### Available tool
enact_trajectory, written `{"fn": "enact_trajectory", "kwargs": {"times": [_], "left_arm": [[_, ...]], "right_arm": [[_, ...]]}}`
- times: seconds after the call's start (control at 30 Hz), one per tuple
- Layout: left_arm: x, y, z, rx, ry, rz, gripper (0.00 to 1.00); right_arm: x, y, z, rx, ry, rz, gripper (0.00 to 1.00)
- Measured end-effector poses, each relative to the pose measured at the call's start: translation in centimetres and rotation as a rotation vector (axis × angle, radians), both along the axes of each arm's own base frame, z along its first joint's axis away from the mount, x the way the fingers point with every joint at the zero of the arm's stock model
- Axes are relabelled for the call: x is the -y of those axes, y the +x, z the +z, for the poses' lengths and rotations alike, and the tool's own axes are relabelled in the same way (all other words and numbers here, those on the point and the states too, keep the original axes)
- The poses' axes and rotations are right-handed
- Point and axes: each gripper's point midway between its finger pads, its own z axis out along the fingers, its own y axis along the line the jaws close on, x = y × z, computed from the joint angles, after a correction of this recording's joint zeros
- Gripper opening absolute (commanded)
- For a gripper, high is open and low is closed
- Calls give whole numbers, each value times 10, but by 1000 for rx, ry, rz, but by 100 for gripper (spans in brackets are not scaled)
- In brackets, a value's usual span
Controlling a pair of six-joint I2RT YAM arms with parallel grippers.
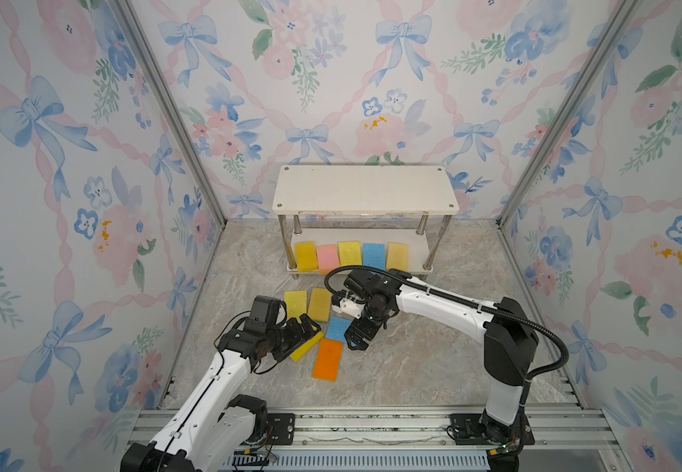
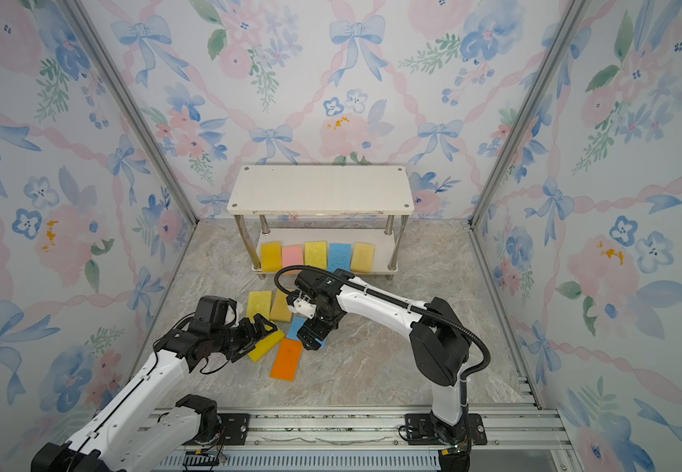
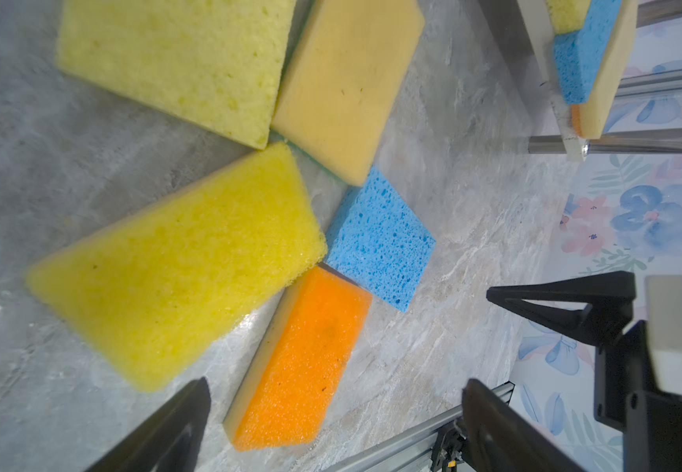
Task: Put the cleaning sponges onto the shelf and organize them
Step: 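Move the right gripper back over the pile to the blue cellulose sponge, then close the right gripper on the blue cellulose sponge and lift it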
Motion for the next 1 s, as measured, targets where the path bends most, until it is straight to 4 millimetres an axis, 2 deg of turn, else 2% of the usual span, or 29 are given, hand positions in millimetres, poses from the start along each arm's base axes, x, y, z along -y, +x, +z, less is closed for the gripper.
{"fn": "enact_trajectory", "kwargs": {"times": [0.1, 0.23, 0.4, 0.67, 1.0], "left_arm": [[0, 0, 0, -1, 0, -1, 98], [0, 0, 0, -1, -3, -1, 98], [-2, 1, 1, -2, -8, 10, 98], [-3, 2, 1, 0, -12, 12, 98], [-4, 4, 4, 6, -13, 17, 98]], "right_arm": [[-7, 2, -6, 66, -19, 53, 97], [-13, 7, -26, 107, -62, 100, 97], [-9, 19, -49, 148, -137, 131, 97], [-9, 35, -62, 200, -201, 146, 97], [-11, 36, -79, 144, -202, 114, 99]]}}
